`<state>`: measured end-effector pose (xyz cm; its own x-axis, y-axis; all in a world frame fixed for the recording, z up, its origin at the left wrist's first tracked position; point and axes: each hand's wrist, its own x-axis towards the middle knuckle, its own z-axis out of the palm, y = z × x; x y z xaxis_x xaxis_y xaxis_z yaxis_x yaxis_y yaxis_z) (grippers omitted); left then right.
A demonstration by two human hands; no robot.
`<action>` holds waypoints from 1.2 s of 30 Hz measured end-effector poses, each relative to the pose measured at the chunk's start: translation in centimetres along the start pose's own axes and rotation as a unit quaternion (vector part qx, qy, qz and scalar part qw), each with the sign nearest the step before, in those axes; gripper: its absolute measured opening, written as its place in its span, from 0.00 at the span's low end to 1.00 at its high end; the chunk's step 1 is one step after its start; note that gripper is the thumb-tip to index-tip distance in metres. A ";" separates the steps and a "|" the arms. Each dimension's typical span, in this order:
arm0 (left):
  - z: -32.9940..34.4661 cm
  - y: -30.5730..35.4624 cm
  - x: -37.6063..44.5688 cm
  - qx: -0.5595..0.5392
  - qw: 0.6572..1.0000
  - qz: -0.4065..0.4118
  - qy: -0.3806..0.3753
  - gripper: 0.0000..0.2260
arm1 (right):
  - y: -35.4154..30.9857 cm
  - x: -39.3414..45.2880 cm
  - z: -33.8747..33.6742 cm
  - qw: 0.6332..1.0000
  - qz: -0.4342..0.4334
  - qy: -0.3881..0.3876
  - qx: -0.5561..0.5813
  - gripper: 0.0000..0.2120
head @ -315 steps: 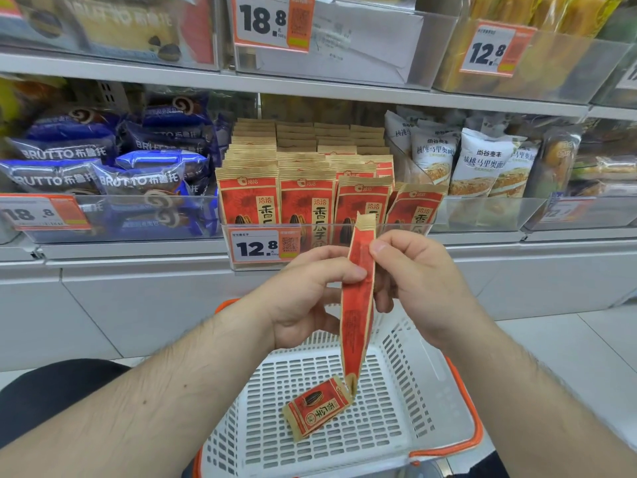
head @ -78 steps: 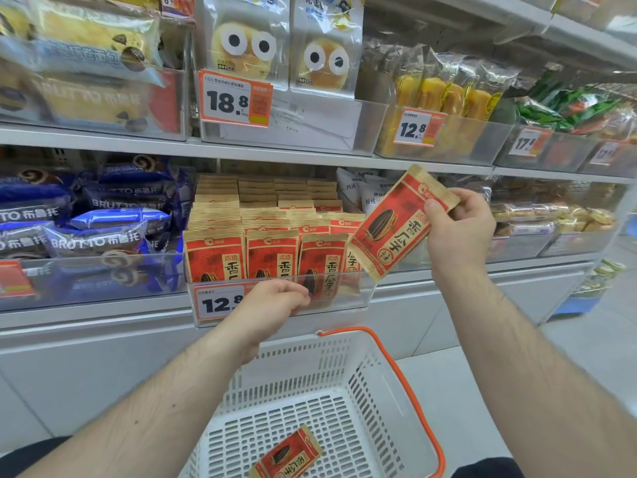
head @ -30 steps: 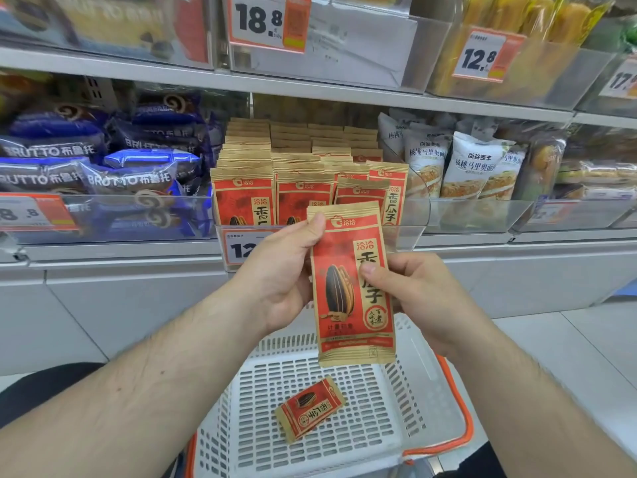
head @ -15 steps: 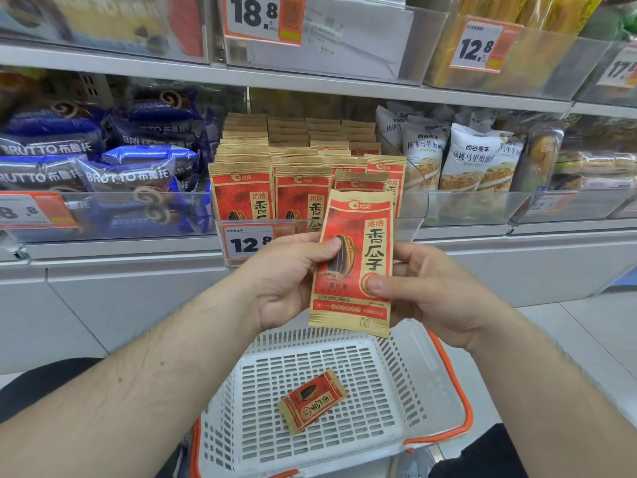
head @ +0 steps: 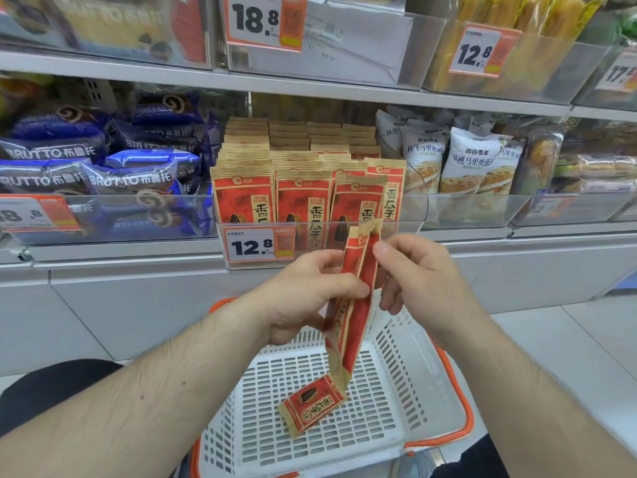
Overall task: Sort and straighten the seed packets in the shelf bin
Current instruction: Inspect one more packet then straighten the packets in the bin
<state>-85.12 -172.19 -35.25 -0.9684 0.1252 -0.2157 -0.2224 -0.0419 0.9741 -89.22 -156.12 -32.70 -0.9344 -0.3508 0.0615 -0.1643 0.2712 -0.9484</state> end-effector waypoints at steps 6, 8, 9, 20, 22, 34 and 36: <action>-0.2 -0.3 0.1 -0.063 0.990 0.013 -0.126 0.12 | -0.4 0.1 0.5 0.995 0.027 -0.029 0.095 0.13; -0.4 -0.6 0.4 -0.085 0.985 0.017 -0.146 0.13 | -0.5 0.0 0.5 0.990 0.032 -0.042 0.131 0.13; -0.5 -0.7 0.6 -0.092 0.984 0.020 -0.149 0.13 | -0.5 0.0 0.5 0.989 0.034 -0.045 0.140 0.14; -0.3 -0.2 0.3 -0.118 0.990 0.015 -0.070 0.09 | -0.4 -0.3 -0.3 0.996 0.012 -0.073 0.046 0.14; -0.1 0.4 0.1 -0.144 0.989 0.014 -0.032 0.13 | -0.4 -0.5 -0.9 0.988 0.025 -0.152 -0.031 0.15; -0.1 0.4 0.2 -0.167 0.986 0.016 0.001 0.17 | -0.6 -1.0 -1.7 0.952 0.055 -0.275 -0.123 0.09; -0.1 0.4 0.3 -0.171 0.985 0.010 0.001 0.16 | -0.4 -1.0 -1.6 0.952 0.052 -0.275 -0.123 0.09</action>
<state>-85.48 -172.30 -34.95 -0.9733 0.1182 -0.1966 -0.2271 -0.3753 0.8987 -88.77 -154.41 -31.89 -0.6533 -0.7093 -0.2648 -0.2128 0.5076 -0.8349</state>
